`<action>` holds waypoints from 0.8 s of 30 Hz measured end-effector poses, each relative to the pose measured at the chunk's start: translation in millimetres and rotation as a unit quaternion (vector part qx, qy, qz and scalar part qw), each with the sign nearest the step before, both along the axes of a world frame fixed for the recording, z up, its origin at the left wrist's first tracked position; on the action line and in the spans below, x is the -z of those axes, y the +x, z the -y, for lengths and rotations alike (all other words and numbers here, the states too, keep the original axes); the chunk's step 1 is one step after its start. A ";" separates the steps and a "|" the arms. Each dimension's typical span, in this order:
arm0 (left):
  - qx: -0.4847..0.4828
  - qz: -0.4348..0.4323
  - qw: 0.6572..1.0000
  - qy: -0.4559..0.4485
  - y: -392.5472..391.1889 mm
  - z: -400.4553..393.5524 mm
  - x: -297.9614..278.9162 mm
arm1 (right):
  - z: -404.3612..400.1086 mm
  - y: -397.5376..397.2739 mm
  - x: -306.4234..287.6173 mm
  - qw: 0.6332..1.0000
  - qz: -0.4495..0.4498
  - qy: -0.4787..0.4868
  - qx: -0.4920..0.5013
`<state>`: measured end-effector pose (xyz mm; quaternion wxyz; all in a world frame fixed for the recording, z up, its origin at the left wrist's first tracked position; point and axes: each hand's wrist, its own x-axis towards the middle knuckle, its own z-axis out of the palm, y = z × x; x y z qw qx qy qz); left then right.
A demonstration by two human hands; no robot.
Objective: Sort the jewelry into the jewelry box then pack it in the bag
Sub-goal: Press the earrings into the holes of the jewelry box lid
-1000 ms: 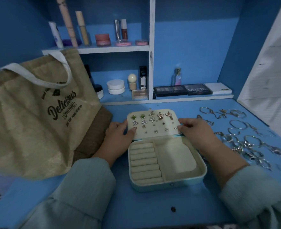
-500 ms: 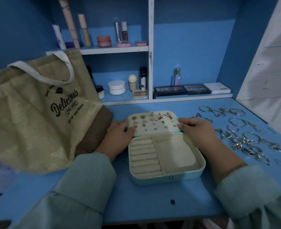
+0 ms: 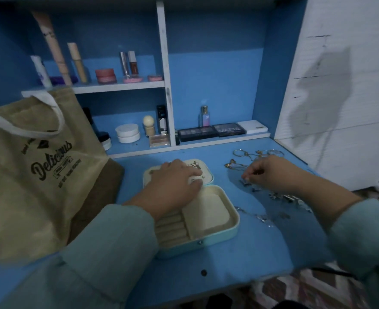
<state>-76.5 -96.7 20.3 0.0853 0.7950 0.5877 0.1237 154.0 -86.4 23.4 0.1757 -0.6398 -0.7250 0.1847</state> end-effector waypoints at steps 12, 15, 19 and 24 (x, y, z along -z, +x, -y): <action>0.187 -0.137 0.972 -0.039 88.1 -36.1 -8.4 | 17.0 61.0 28.7 0.995 0.087 0.045 -0.032; 0.204 -0.132 0.970 -0.027 104.0 -43.8 -1.9 | 20.2 67.9 32.4 0.996 0.047 0.061 -0.042; 0.217 -0.114 0.969 0.010 114.5 -48.9 10.7 | 23.5 72.3 39.1 0.996 0.010 0.083 -0.038; 0.232 -0.094 0.967 0.054 112.2 -51.1 22.7 | 25.9 74.6 41.6 0.994 -0.013 0.097 -0.058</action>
